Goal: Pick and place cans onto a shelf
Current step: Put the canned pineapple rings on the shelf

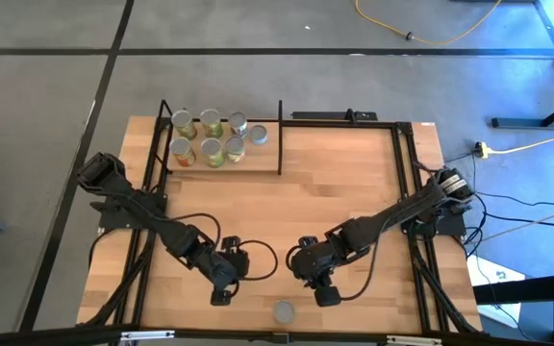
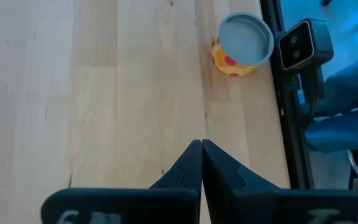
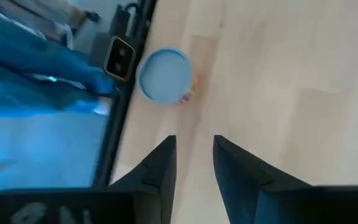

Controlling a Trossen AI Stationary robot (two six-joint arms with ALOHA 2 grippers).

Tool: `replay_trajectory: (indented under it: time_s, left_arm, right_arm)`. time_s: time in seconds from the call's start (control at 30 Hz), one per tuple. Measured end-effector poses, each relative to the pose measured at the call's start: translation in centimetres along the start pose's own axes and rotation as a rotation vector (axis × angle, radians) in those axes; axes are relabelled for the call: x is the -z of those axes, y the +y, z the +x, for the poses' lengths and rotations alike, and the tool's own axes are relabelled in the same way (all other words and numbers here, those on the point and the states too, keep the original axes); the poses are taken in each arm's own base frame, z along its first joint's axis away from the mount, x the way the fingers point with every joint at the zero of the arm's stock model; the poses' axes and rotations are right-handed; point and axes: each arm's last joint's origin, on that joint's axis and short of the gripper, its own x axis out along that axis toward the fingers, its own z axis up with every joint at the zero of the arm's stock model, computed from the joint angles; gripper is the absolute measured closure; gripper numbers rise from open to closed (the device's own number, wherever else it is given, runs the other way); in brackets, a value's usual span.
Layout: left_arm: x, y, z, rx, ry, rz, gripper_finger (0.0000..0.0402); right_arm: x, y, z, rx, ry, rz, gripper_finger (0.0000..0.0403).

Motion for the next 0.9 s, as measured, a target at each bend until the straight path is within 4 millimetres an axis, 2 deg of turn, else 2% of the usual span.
replay_trajectory:
  time_s: [0.1,0.3,0.5,0.73,0.9]
  left_arm:
    - [0.0,0.0,0.0,-0.002,-0.002,-0.001,0.0401]
    - [0.0,0.0,0.0,0.001,-0.004,-0.001,0.0401]
    - [-0.1,0.0,0.0,0.0,-0.005,-0.001,0.0401]
    - [-0.1,0.0,0.0,0.0,-0.005,-0.007,0.0401]
    - [-0.1,0.0,0.0,0.001,-0.006,-0.032,0.0401]
  right_arm:
    - [0.1,-0.2,1.7,-0.057,-0.008,0.042,0.0295]
    - [-0.5,0.0,4.7,-0.096,-0.065,0.013,0.0295]
    - [0.1,-0.1,8.5,-0.095,-0.035,0.005,0.0295]
    - [0.6,-0.7,10.7,-0.004,-0.034,0.013,0.0295]
    - [0.6,-0.8,11.9,-0.021,-0.047,0.041,0.0295]
